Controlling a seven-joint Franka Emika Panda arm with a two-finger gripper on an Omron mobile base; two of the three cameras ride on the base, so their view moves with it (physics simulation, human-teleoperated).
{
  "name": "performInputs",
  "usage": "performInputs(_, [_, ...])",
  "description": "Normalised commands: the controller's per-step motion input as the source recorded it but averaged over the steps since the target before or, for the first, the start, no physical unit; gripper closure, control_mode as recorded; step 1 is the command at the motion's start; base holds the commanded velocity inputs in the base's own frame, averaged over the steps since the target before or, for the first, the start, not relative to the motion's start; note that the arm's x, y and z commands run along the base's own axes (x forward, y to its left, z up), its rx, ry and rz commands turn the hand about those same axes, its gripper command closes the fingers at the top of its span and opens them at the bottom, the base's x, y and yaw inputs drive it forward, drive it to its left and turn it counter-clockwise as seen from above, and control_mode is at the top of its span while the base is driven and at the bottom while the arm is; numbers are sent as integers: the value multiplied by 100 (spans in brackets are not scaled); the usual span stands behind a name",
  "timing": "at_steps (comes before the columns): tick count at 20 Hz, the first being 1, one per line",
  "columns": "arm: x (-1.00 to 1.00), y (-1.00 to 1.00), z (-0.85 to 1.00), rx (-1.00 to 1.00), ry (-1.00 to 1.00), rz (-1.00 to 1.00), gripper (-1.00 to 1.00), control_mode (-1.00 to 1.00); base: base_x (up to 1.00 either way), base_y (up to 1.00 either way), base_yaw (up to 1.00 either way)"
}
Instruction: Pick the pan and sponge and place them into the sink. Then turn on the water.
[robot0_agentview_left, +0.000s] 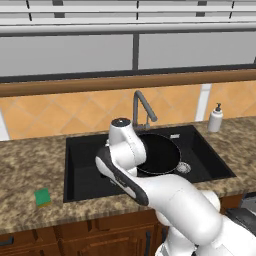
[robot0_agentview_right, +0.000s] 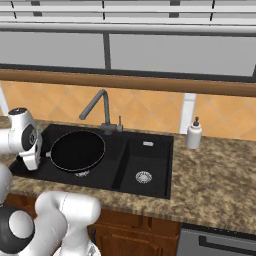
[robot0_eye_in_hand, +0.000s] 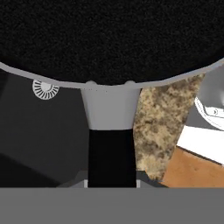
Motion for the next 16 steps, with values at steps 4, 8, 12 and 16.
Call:
performInputs(4, [51,17,-13,0,4,0,100,-100,0,0,0])
performInputs(8, [55,4,-47,0,14,0,100,-100,0,0,0])
performInputs(12, [54,4,-57,0,10,0,100,-100,0,0,0])
performInputs(16, [61,29,-40,-1,8,0,100,-100,0,0,0])
